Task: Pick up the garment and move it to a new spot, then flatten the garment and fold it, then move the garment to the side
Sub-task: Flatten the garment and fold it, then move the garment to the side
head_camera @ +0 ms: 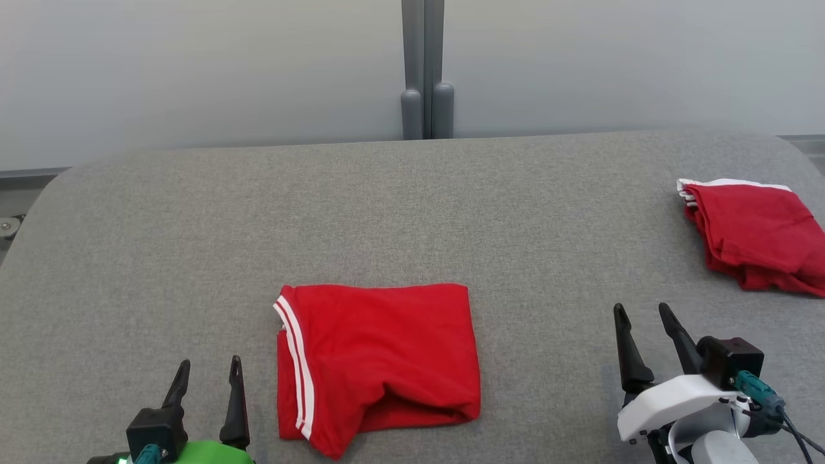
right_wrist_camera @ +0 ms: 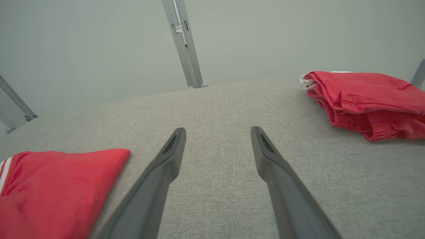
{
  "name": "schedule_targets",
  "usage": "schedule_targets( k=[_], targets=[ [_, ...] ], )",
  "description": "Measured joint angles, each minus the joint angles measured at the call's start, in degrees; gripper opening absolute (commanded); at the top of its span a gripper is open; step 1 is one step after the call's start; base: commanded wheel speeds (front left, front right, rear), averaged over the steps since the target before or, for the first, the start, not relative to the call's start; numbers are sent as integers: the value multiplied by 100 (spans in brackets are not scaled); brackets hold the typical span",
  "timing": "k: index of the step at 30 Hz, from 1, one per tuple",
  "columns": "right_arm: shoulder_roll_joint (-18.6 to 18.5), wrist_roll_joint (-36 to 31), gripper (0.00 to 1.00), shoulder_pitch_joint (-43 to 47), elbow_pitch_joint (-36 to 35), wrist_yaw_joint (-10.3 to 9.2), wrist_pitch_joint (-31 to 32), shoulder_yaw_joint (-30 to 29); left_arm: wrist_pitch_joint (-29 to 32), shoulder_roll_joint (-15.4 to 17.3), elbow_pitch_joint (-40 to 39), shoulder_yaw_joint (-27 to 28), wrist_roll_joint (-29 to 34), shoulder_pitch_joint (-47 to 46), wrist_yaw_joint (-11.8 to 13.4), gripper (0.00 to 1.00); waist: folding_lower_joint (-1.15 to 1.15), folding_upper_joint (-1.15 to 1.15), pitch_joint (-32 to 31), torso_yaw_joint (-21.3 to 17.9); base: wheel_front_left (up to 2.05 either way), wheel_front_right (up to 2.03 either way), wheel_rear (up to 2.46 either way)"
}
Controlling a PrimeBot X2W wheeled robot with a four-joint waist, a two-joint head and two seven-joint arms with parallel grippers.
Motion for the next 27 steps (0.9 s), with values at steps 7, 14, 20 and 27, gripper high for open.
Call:
schedule_targets(
  k=[7, 14, 20, 27],
  targets=[
    [-2, 64, 100, -97, 76, 0, 0, 290, 0, 1, -49, -141, -18, -5, 9, 100, 0, 0, 74, 112, 0, 0, 0],
    [4, 448, 100, -369, 468, 0, -1, 768, -1, -1, -101, -686, -85, -132, -29, 100, 0, 0, 211, 494, 0, 0, 0],
    [5, 901, 100, -747, 1014, 0, 0, 937, -1, 2, -118, -917, -91, -170, -16, 100, 0, 0, 341, 990, 0, 0, 0],
    [11, 1261, 100, -1032, 1847, 0, -1, 1058, 0, 4, -138, -953, -92, -171, -36, 100, 0, 0, 477, 1584, 0, 0, 0]
  ],
)
